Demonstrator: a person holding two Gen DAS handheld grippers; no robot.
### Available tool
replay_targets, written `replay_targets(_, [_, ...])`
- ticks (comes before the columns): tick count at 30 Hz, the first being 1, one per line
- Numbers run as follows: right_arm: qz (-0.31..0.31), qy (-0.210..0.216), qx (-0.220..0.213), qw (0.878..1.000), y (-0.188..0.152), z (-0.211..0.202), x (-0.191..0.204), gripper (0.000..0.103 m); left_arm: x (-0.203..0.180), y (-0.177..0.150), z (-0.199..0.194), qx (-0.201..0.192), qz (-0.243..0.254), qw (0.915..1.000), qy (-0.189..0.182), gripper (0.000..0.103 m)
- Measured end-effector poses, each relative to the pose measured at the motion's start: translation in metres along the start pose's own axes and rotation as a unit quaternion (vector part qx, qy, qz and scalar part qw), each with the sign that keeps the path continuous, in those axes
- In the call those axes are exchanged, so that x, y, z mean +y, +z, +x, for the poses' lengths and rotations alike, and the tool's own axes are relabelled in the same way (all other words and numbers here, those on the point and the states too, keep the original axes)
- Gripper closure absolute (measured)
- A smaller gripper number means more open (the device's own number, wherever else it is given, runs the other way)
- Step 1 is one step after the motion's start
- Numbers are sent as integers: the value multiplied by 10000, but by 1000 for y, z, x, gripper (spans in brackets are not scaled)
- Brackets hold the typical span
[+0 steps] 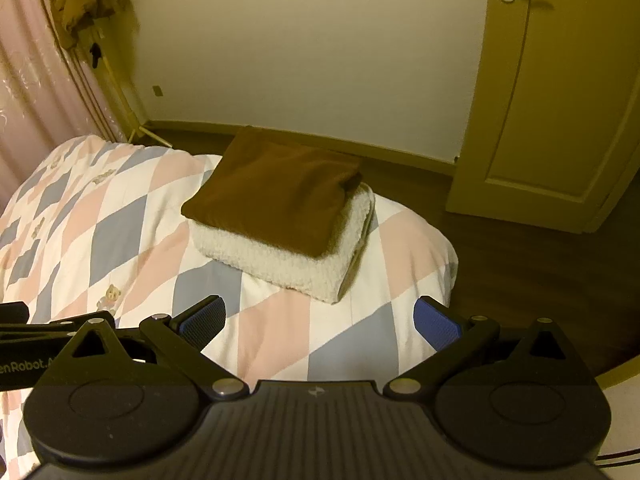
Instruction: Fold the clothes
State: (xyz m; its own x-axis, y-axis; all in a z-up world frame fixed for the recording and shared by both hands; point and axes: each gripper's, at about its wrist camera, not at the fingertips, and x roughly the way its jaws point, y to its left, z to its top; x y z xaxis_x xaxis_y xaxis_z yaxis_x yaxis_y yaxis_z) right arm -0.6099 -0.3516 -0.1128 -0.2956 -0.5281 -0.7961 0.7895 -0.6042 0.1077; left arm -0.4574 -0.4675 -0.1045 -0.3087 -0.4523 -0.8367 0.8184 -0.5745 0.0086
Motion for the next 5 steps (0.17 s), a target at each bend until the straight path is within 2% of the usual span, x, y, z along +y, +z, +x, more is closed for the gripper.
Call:
replay_targets(2, [9,3,-6,10000,3,3,-1,0,2,4,2,-1,-133,9998,-175,1])
replay_targets(5, [9,10,-18,10000,7,6,-2,0,4,8,1,-123,-228,9995,-207,1])
